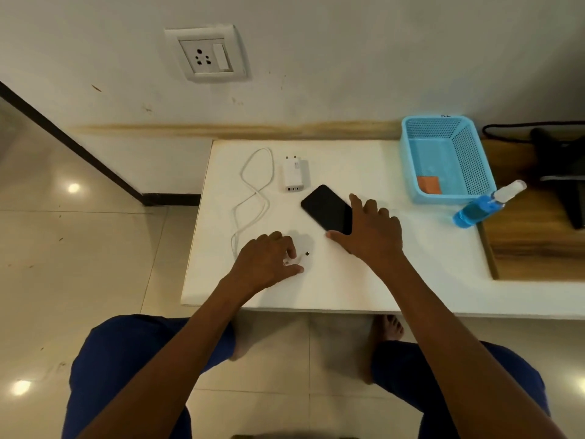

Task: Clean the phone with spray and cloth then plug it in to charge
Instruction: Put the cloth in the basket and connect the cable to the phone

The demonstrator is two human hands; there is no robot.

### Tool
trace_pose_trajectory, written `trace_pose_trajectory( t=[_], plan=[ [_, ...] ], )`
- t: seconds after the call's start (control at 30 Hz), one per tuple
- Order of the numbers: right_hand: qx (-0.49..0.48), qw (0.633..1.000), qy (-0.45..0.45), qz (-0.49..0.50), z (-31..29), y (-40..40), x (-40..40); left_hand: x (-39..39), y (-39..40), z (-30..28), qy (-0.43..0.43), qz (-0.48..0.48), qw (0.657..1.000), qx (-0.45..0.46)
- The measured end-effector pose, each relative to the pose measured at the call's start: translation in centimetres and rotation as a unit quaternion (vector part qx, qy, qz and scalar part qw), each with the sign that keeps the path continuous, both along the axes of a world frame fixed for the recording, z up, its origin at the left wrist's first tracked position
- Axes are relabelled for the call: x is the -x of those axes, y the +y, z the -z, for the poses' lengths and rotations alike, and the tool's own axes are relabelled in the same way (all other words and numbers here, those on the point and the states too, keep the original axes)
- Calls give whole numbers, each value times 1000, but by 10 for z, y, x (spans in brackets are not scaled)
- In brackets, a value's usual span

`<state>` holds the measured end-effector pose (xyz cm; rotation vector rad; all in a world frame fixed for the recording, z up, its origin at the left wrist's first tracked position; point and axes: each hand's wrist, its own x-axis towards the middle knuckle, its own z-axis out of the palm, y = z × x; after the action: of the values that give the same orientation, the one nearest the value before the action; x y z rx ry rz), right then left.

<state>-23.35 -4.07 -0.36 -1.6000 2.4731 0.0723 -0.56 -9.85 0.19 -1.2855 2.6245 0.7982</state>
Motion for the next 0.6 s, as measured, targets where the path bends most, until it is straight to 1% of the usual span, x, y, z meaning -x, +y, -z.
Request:
trace_pose_trajectory(
  t=[0.1,0.17,0.2,0.23,0.27,0.3,0.33,0.37,0.43,0.53,0.6],
  plan=[
    [-2,1000,10,16,-1,2,-9,-2,-12,-3,-3,-19,1000,-6],
    [48,998,36,-23,-9,-1,-10,-10,-26,-8,6,-55,998,-12],
    [81,995,19,-62,-13,-4,-11,-15,-33,-10,16,-72,997,-12],
    [103,988,-29,-108,-17,-5,-12,-22,-39,-10,28,-87,996,-8],
    [100,979,-88,-153,-20,-7,-16,-28,-45,-11,40,-101,994,-5],
    [75,968,-137,-196,-21,-6,-20,-34,-49,-10,49,-113,992,-3],
    [43,957,-163,-235,-21,-5,-26,-38,-52,-10,57,-123,991,-4],
    [17,950,-162,-265,-18,-4,-33,-43,-54,-8,59,-127,990,-7],
    [-6,947,-120,-297,-11,-2,-41,-46,-57,-6,51,-119,991,-27],
    [-13,950,-96,-298,-7,-3,-45,-48,-52,0,27,-74,994,-82],
    [-16,950,-91,-298,-6,-6,-45,-45,-44,7,10,-28,996,-85]
  ],
)
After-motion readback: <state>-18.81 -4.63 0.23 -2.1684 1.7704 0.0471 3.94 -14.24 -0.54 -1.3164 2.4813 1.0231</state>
